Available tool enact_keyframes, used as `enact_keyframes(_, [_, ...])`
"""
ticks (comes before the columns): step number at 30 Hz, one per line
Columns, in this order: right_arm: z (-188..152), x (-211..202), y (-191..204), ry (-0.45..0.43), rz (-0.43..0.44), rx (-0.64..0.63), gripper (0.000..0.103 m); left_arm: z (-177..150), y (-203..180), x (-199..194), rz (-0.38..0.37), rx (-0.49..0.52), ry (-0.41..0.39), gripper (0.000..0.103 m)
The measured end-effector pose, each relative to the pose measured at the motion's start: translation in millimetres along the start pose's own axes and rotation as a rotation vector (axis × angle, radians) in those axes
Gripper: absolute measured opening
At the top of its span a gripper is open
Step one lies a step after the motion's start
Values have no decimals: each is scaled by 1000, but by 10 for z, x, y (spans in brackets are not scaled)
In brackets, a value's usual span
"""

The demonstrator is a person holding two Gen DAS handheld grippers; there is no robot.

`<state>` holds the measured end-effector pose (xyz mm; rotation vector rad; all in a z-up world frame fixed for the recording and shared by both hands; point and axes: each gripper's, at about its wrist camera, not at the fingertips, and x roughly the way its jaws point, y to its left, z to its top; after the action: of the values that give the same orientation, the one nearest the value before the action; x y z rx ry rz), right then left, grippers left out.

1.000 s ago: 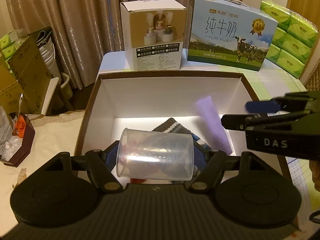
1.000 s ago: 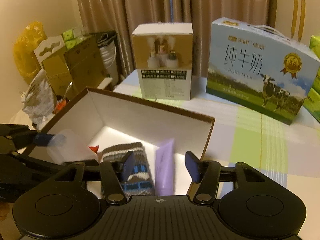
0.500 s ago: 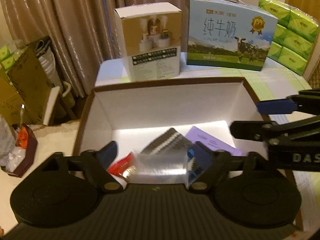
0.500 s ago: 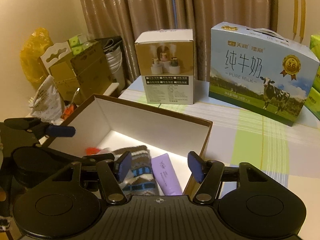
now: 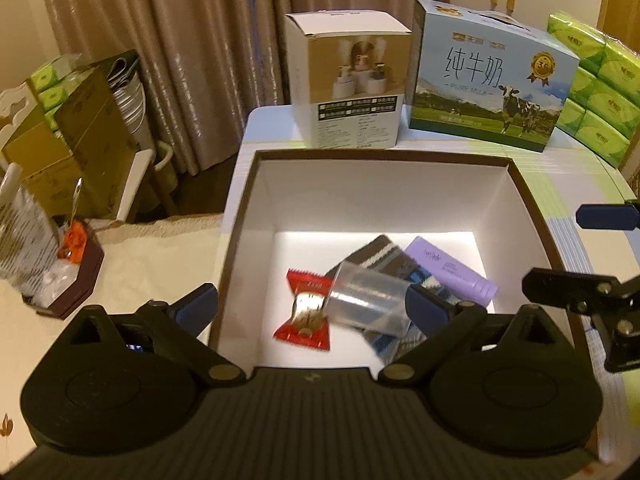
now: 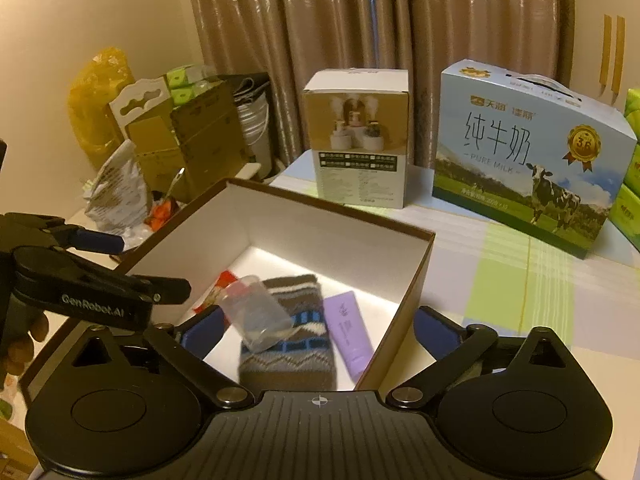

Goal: Organize objects
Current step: 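Open both grippers to drop the tube and cup into the shoebox, then withdraw both tools from the shoebox toward the black cable and floss box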

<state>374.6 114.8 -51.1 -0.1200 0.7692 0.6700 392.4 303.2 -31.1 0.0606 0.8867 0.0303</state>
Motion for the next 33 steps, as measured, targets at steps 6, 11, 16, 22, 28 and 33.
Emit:
enact_keyframes(6, [-101,-149,99,9,14,-1,101,-144,41,-235,-5,-31,24,99])
enact_keyframes(11, [-188,-279,163,12,16,14,101,-247,40,-420,-14,-62,28,99])
enact_keyframes(16, [-277,-433,213,12,22,36,101,-344,3,-623,-25,-81,22,99])
enact_keyframes(22, [-405,-647,295,14,33,63,101,-494,-68,-830,-34,-93,24,99])
enact_keyframes(28, [-543,-855,362,12,34,76,101,-679,-152,-1003,-50,-99,35,100])
enact_keyframes(33, [-660,-1012,375,12,34,97,101,-824,-213,-1155,-49,-102,36,99])
